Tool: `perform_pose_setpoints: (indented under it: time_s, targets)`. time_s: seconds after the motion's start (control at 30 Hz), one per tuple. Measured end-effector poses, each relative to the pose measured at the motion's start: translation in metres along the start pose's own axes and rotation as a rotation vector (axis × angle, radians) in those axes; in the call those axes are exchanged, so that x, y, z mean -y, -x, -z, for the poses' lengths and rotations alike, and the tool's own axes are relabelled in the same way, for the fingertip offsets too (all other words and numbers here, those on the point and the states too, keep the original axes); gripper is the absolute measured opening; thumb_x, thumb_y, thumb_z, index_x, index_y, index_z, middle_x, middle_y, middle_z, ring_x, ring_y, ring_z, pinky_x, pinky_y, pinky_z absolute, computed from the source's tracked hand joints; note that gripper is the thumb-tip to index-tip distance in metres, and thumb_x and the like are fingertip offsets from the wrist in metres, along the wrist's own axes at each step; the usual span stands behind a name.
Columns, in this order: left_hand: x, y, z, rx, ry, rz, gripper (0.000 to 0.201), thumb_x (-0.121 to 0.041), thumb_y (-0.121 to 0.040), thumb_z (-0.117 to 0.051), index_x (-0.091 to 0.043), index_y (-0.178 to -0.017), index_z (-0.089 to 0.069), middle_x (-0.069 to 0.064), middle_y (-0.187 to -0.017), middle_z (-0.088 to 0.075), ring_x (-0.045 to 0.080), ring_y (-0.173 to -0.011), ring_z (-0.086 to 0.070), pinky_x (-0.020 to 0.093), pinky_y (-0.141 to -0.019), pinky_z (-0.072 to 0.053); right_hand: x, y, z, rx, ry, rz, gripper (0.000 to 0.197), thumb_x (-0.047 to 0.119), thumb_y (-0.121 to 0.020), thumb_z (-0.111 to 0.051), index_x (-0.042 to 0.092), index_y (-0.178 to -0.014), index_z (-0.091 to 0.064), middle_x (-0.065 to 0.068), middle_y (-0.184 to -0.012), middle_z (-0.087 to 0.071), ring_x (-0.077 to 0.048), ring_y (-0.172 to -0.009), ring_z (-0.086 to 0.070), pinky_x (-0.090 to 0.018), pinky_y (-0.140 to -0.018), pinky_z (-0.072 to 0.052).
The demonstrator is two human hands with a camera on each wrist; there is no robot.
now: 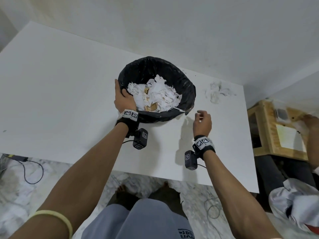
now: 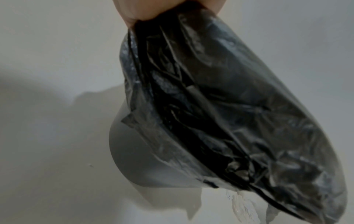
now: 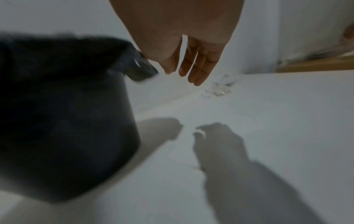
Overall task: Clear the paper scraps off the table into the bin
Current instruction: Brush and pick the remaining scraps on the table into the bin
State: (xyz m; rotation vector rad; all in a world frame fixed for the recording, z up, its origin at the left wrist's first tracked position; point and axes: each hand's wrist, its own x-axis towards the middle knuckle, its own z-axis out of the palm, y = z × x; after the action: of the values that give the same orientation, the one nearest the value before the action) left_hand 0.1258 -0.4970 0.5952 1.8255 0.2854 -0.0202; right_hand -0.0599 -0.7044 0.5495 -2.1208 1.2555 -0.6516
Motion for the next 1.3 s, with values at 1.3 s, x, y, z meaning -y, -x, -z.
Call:
perform_pose_setpoints:
  time_s: [1.3]
  targets:
    - [-0.003, 0.022, -0.041, 0.012, -0.022, -0.030, 0.046, -0.015, -0.099, -0.036, -0.029, -0.144, -0.035, 0.001, -0.135, -0.055, 0.025, -0.112, -0.058, 0.021, -0.092, -0.040, 0.082, -0.067, 0.043, 0.226, 0.083, 0.251, 0.020, -0.005, -0.072, -0.039, 0.012, -0.067, -0.049, -0.009, -0.082, -0.058, -0.023, -0.077, -0.052, -0.028, -0.065, -0.040]
